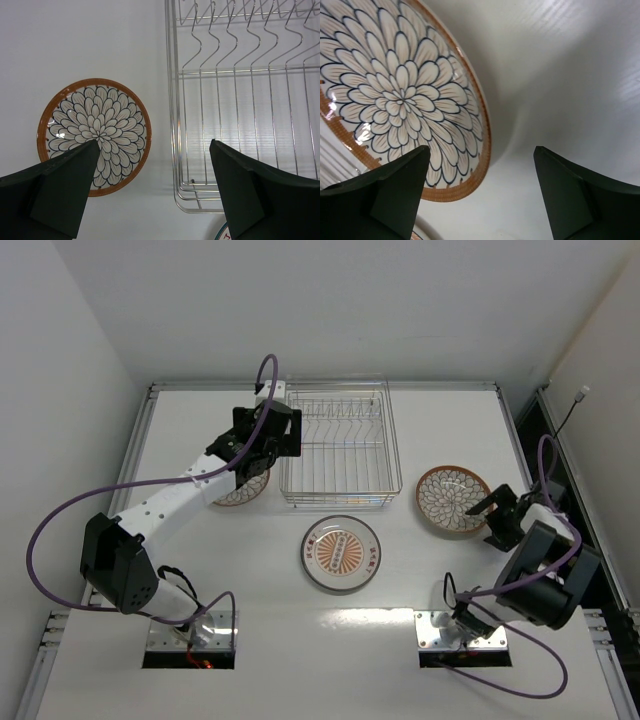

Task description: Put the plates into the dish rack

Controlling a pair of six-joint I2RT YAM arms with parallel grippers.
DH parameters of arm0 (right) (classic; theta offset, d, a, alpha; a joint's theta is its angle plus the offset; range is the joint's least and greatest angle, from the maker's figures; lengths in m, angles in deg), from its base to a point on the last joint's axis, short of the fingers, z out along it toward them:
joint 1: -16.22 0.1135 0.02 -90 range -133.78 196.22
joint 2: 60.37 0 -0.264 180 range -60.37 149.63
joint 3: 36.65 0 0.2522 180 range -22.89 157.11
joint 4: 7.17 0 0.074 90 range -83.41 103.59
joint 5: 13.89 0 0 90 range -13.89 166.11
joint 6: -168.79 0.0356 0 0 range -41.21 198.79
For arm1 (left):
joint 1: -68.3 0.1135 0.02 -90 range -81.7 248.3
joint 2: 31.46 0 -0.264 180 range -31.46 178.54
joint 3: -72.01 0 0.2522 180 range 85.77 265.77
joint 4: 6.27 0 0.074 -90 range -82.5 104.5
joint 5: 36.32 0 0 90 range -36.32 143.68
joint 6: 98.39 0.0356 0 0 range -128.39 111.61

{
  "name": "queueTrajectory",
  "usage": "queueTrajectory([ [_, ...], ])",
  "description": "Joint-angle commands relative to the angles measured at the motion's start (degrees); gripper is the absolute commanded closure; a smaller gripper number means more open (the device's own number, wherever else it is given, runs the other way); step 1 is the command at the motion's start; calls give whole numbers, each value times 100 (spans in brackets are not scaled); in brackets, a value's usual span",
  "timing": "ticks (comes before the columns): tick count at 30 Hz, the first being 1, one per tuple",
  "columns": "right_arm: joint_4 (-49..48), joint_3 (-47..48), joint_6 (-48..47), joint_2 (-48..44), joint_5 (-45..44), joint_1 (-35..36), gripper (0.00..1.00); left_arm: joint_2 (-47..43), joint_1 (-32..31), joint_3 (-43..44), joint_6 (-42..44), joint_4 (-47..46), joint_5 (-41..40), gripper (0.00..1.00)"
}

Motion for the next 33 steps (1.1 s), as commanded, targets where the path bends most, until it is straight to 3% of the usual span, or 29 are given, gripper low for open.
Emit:
queueTrajectory([
  [1, -517, -31, -7, 84, 709, -49, 19, -167, -37, -1, -20, -194, -13, 8],
  [6, -790, 57, 168, 533, 1247, -154, 29, -167, -37, -1, -20, -194, -13, 8],
  [9, -1053, 57, 327, 709, 1606, -154, 47, -167, -37, -1, -20, -194, -13, 8],
  [10, -1106, 57, 414, 779, 1729, -154, 62, -167, -37, -1, -20, -194, -13, 8],
  [13, -1299, -57, 520, 920, 1906, -154, 92, -167, -37, -1, -20, -194, -13, 8],
  [14, -1300, -58, 572, 920, 1906, -154, 98, -167, -37, -1, -20, -194, -13, 8],
  [19, -1055, -110, 573, 193, 1529, -154, 100, -220, -37, -1, -20, -194, -13, 8],
  [24, -791, -49, 818, -1679, 1011, 47, 100, -273, -37, -1, -20, -194, -13, 8],
  [29, -843, -172, 1504, -3033, 97, 574, 100, -326, -37, -54, -20, -194, -145, 8],
  [33, -843, 371, 1776, -3395, -843, 1347, 100, -431, -37, -54, -73, -194, -207, 8],
])
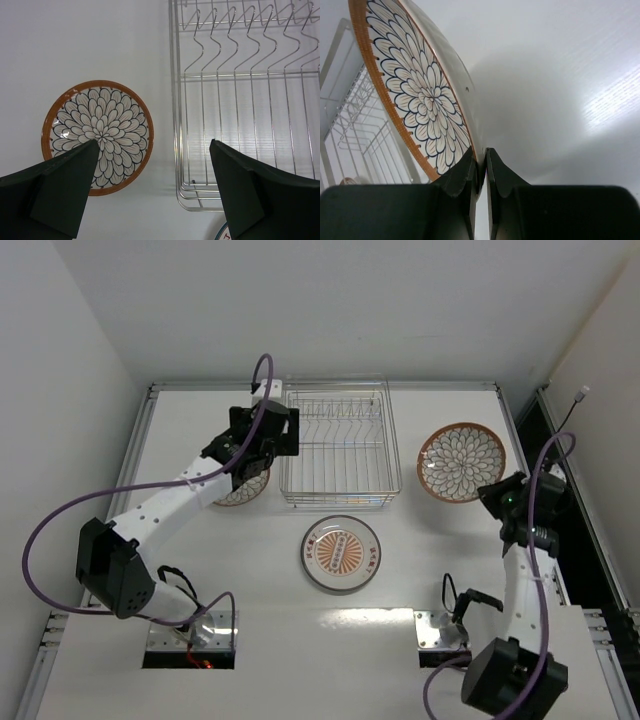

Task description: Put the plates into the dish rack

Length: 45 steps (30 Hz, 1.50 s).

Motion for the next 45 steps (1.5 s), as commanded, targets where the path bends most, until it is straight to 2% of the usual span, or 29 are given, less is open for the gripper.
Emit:
queueTrajectory([
  [1, -546, 746, 551, -189, -721, 633, 100, -282, -37, -6, -70, -246, -156, 8],
  [2, -546, 869, 551, -93, -1193, 1131, 100, -352, -37, -58, -70, -247, -226, 8],
  [7, -546, 1643, 489, 565, -2672, 2759, 100, -405, -37, -59, -70, -247, -279, 7],
  [8, -546, 1749, 437, 671, -3293, 3354, 100, -405, -37, -59, -70, -247, -279, 7],
  [10, -555, 2143, 358, 1100, -3955, 3902, 100, -405, -37, -59, -70, -247, -279, 7],
  [11, -502, 2328, 218, 1303, -4576, 4148, 100, -405, -37, -59, -70, -299, -279, 7],
  [12, -397, 2799, 217, 1531, -4886, 4551, 100, -405, -37, -59, -70, -300, -279, 7],
  [13, -118, 3083, 138, 1795, -5420, 4703, 100, -405, -37, -59, -70, -300, -279, 7],
  [15, 104, 3900, -46, 2595, -5933, 5062, 100, -405, -37, -59, -70, -300, -218, 7],
  [16, 174, 4155, -108, 2858, -6371, 5152, 100, -405, -37, -59, -70, -300, -218, 7],
  [20, 456, 5385, -372, 3896, -7200, 5355, 100, -405, -37, -59, -70, -300, -279, 7],
  [26, 456, 6328, -1039, 4959, -8298, 5609, 100, -405, -37, -59, -70, -300, -279, 7],
  [36, -1132, 6575, -2823, 5840, -8467, 5662, 100, -405, -37, -59, -70, -300, -174, 7],
  [41, -1301, 6996, -3386, 6489, -8589, 5662, 100, -405, -37, -59, -70, -300, -121, 7],
  [45, -1565, 6997, -3642, 6666, -8538, 5662, 100, -405, -37, -59, -70, -300, -121, 7],
])
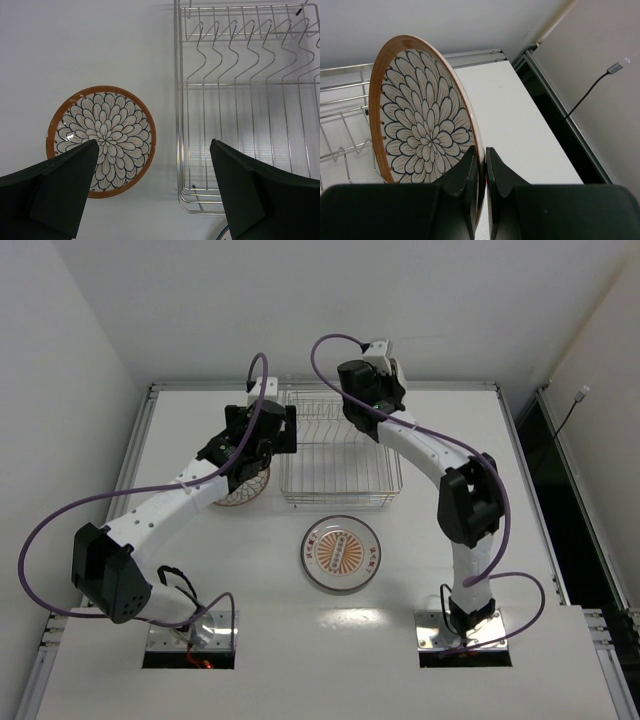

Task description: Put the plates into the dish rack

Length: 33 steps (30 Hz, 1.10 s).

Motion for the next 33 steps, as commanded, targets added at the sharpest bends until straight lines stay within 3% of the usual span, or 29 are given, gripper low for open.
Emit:
queueTrajectory([
  [1, -874, 376, -398, -74, -457, 30, 100, -224, -37, -2, -70, -186, 34, 7],
  [11, -1744, -142, -1285, 136, -17, 364, 98, -171, -37, -2, -70, -186, 34, 7],
  [18, -2105, -134, -1831, 576, -464, 890, 98, -171, -37, -2, -70, -186, 34, 7],
  [22, -1903, 25, -1708, 743, -571, 944, 83, -171, -37, -2, -70, -133, 34, 7],
  [23, -1790, 25, -1647, 743, -571, 944, 73, -171, -37, -2, -70, -133, 34, 7],
  [27, -1491, 217, -1445, 743, -571, 1005, 50, -171, -37, 51, -70, -133, 34, 7],
  [33, -1174, 332, -1260, 533, -878, 1005, 32, -171, -37, 51, -70, -133, 34, 7],
])
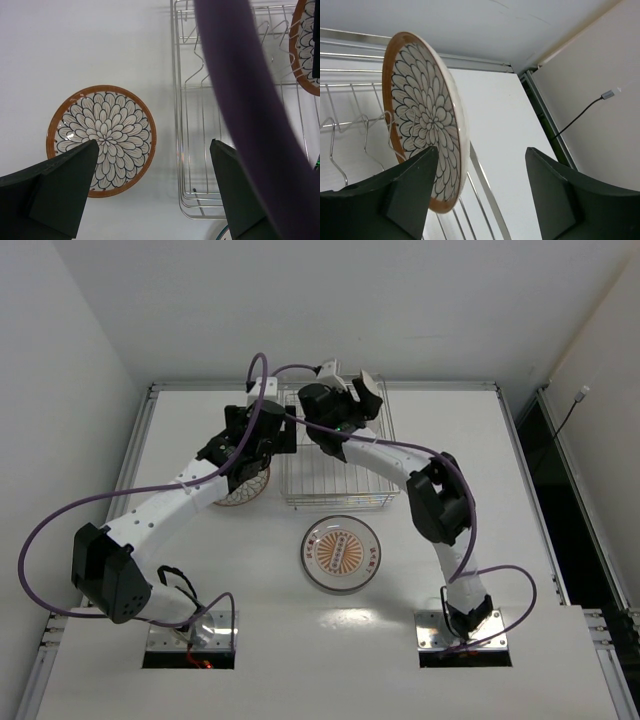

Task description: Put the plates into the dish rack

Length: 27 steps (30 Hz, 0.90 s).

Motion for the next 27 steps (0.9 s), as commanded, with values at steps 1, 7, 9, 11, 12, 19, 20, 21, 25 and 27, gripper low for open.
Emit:
queueTrajectory([
  [1, 168, 275, 322, -488, -310, 68, 30, -171, -44, 51, -49, -149, 43, 7],
  [7, 1954, 91, 1959, -1489, -258, 252, 27, -224, -44, 51, -49, -149, 43, 7],
  [9, 2609, -389, 2658, -1989, 355, 401, 27, -224, -44, 51, -49, -149, -18, 7],
  [11, 2850, -1431, 3316, -3008, 1239, 402, 26, -276, -44, 51, -49, -149, -72, 7],
  [12, 2719, -1865, 3381, -3403, 1628, 402, 25, -329, -44, 51, -49, -149, -124, 7],
  [19, 2146, -4653, 3943, -5814, 4011, 375, 22, -566, -44, -55, -162, -201, -501, 7],
  [20, 2286, -5012, 4101, -5911, 4179, 375, 22, -636, -44, -55, -163, -201, -502, 7],
  [21, 2392, -5181, 4607, -5990, 4268, 375, 22, -637, -44, -107, -163, -201, -589, 7],
  [25, 1885, -6662, 5613, -6779, 5162, 375, 25, -935, -44, -247, -277, -324, -1019, 6],
  [27, 1401, -7184, 6277, -7106, 5402, 375, 26, -1120, -44, -388, -339, -395, -1169, 4],
])
